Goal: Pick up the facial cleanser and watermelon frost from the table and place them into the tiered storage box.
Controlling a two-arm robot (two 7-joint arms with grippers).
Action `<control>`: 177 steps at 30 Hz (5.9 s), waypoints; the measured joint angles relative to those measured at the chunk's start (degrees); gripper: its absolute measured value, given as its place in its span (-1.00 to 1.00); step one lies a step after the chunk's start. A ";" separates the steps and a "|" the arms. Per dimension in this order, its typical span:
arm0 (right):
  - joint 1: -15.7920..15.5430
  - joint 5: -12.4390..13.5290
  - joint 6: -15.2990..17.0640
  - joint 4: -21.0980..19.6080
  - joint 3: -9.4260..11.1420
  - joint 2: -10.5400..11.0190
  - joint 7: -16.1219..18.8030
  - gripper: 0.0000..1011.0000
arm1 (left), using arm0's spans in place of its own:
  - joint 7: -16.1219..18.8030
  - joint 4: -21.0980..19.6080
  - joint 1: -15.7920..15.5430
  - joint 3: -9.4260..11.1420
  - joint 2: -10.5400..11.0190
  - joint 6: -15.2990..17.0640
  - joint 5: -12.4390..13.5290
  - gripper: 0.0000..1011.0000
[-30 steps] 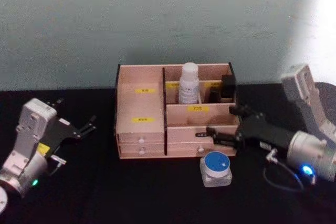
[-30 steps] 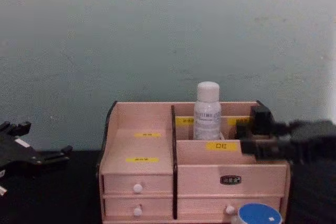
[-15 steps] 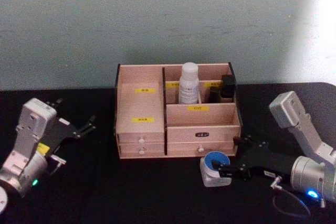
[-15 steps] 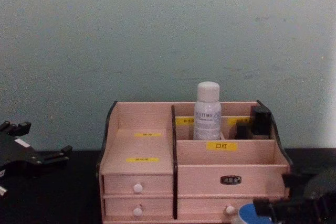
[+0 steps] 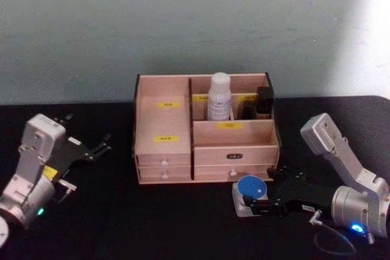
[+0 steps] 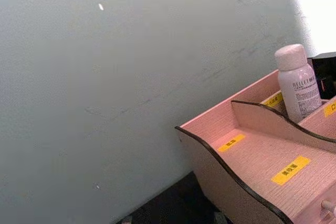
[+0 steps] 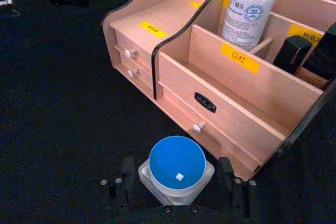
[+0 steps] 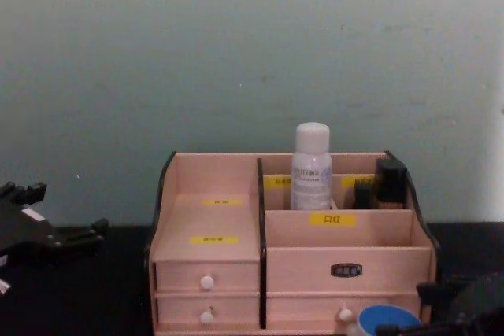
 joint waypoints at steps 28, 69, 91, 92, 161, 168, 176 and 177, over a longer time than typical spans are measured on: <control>2.05 -2.76 -0.57 3.59 -2.02 -2.00 1.02 0.98 | 0.00 0.00 0.00 0.00 0.00 0.00 0.00 0.98; 2.11 -3.25 -0.47 3.85 -2.02 -2.28 0.95 0.40 | 0.00 0.00 0.00 0.00 0.00 0.00 0.00 0.98; 0.88 1.22 -2.53 -0.27 1.34 -0.91 2.41 0.40 | 0.00 0.00 0.00 0.00 0.00 0.00 0.00 0.98; 1.13 1.57 -2.85 -0.50 1.57 -0.90 2.40 0.40 | 0.00 0.00 0.00 0.00 0.00 0.00 0.00 0.98; 33.70 -6.62 -12.89 41.12 -9.49 -27.50 5.05 0.40 | 0.00 0.00 0.00 0.00 0.00 0.00 0.00 0.98; 34.37 -7.50 -13.39 44.38 -8.77 -28.90 5.51 0.40 | 0.00 0.00 0.00 0.00 0.00 0.00 0.00 0.98; 34.43 -8.31 -13.38 45.48 -8.16 -29.48 6.08 0.40 | 0.00 0.00 0.00 0.00 0.00 0.00 0.00 0.98; 34.43 -8.39 -13.36 45.54 -8.13 -29.51 6.11 0.40 | 0.00 0.00 0.00 0.00 0.00 0.00 0.00 0.98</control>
